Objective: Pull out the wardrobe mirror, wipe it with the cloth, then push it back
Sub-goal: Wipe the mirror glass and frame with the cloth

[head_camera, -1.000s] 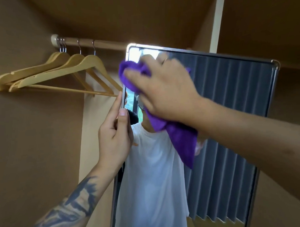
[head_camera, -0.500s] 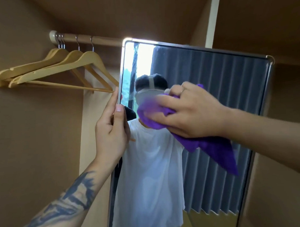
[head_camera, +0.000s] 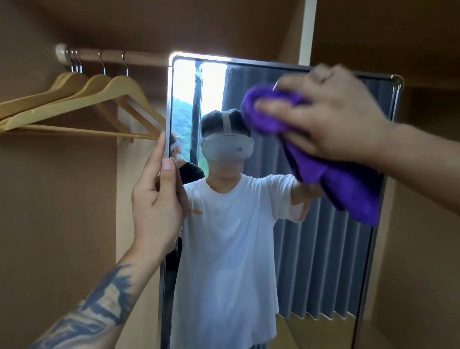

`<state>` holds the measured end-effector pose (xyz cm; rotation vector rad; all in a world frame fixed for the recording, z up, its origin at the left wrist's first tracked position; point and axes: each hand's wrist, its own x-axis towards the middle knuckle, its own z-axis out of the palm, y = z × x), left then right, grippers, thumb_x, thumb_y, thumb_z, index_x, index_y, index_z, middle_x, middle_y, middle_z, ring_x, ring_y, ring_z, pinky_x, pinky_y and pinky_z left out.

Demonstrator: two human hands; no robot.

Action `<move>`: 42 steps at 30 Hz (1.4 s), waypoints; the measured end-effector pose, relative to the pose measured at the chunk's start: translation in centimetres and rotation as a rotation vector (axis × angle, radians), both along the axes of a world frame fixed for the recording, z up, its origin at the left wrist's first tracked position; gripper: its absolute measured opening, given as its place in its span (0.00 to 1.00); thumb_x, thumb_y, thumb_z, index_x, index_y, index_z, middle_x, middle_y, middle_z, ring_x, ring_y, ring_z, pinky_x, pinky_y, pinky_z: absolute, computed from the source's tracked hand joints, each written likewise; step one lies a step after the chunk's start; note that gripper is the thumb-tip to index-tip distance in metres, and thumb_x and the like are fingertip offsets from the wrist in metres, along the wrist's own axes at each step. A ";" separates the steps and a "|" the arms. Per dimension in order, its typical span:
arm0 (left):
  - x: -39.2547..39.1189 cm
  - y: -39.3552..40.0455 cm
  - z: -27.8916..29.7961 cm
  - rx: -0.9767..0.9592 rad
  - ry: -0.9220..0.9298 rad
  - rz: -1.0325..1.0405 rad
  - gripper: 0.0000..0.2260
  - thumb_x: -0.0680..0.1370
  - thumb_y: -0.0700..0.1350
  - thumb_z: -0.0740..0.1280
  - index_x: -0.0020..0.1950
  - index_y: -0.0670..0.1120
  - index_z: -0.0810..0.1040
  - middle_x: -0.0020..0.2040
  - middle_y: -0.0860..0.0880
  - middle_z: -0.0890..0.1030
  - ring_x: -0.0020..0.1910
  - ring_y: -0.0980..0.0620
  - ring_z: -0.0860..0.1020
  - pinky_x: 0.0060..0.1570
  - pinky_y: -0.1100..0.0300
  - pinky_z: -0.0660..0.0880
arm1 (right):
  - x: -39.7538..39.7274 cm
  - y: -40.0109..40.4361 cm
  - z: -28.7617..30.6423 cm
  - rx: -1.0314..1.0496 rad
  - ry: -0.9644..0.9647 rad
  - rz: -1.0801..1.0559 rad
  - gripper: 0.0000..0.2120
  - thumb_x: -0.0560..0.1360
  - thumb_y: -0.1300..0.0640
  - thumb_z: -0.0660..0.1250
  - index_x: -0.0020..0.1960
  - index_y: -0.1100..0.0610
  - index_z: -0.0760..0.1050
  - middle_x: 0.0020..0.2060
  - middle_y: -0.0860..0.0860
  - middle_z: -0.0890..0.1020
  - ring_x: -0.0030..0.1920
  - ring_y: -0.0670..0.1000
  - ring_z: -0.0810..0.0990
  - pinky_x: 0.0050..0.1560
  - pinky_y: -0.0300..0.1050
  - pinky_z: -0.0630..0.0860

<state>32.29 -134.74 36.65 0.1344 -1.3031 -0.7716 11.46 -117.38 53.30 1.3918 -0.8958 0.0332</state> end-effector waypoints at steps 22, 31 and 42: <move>1.0 -0.5 -0.6 -0.089 -0.007 0.057 0.25 0.84 0.57 0.67 0.81 0.58 0.70 0.54 0.67 0.82 0.51 0.54 0.75 0.50 0.70 0.75 | -5.7 4.5 -3.4 -0.096 -0.269 -0.047 0.25 0.84 0.47 0.61 0.78 0.56 0.71 0.66 0.67 0.76 0.55 0.71 0.77 0.55 0.67 0.74; 1.8 0.7 -0.8 -0.119 -0.029 0.095 0.27 0.82 0.55 0.72 0.81 0.63 0.68 0.69 0.45 0.82 0.51 0.37 0.85 0.48 0.42 0.84 | -5.7 4.4 -5.4 -0.126 -0.290 -0.017 0.25 0.83 0.49 0.62 0.78 0.57 0.71 0.66 0.67 0.75 0.56 0.70 0.76 0.55 0.63 0.73; 1.8 0.9 -1.0 -0.123 -0.044 0.133 0.27 0.83 0.55 0.71 0.82 0.61 0.67 0.71 0.61 0.80 0.36 0.45 0.75 0.33 0.51 0.78 | -5.8 4.6 -5.6 -0.060 -0.234 -0.050 0.25 0.83 0.49 0.62 0.77 0.57 0.71 0.66 0.68 0.75 0.54 0.71 0.78 0.53 0.65 0.76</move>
